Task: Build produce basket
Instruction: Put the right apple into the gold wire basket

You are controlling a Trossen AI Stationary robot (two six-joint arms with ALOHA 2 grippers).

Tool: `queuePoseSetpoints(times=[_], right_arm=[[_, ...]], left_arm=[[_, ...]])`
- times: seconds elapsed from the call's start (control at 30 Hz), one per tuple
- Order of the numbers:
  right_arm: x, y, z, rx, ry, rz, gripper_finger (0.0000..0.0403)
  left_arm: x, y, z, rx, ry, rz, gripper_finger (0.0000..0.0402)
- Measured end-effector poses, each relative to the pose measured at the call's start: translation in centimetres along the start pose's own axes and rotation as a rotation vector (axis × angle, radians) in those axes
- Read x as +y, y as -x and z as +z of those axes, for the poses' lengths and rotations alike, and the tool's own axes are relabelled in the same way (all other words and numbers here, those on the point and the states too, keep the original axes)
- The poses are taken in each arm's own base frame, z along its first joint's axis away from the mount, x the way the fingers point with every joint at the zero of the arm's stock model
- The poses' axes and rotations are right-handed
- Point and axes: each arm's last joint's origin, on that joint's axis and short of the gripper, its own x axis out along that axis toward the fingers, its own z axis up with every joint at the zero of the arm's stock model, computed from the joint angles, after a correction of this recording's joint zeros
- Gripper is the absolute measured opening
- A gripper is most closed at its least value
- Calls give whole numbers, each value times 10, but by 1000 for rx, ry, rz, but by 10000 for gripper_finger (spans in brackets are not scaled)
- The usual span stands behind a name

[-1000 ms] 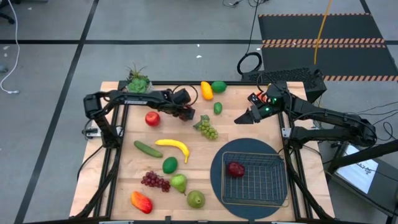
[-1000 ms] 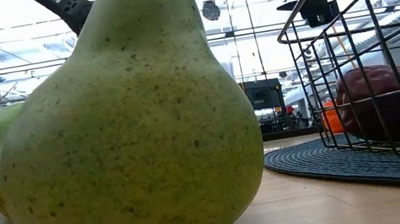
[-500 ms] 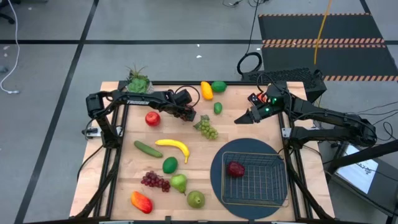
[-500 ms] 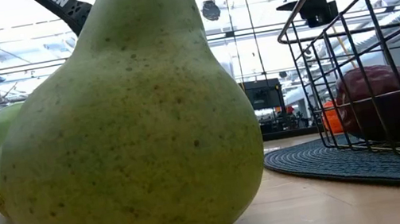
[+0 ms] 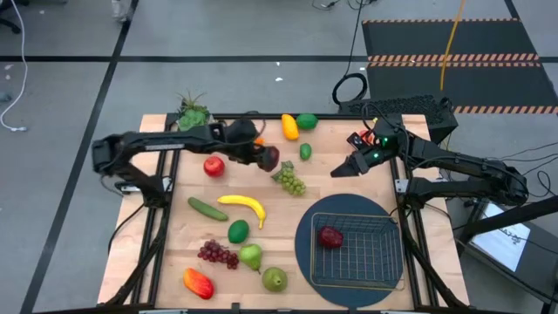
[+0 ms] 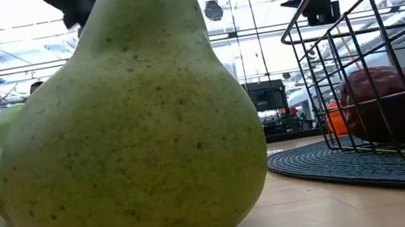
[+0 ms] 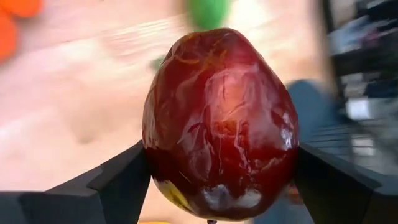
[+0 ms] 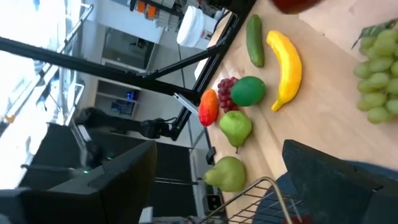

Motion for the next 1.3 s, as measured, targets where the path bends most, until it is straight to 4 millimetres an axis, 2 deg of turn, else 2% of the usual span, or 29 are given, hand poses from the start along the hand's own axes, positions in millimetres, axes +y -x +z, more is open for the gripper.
queuePoseSetpoints(times=[0.23,0.37,0.5,0.7,0.97,1.17,1.3], right_arm=[[0,0,0,-5,139,-6,341],[-1,0,1,-31,234,-30,341],[-2,0,2,-58,312,-58,341],[-1,0,2,-60,379,-63,341],[-1,0,2,-60,377,-63,341],[-1,0,2,-63,335,-60,341],[2,0,0,-54,275,-41,341]], left_arm=[[-27,61,-17,-61,195,-203,353],[-34,84,-28,-48,312,-282,350],[-38,97,-36,-21,400,-330,345],[-42,99,-42,64,522,-353,353],[-43,100,-45,161,567,-364,357],[-43,100,-46,170,509,-370,357],[-46,101,-46,141,381,-408,358]])
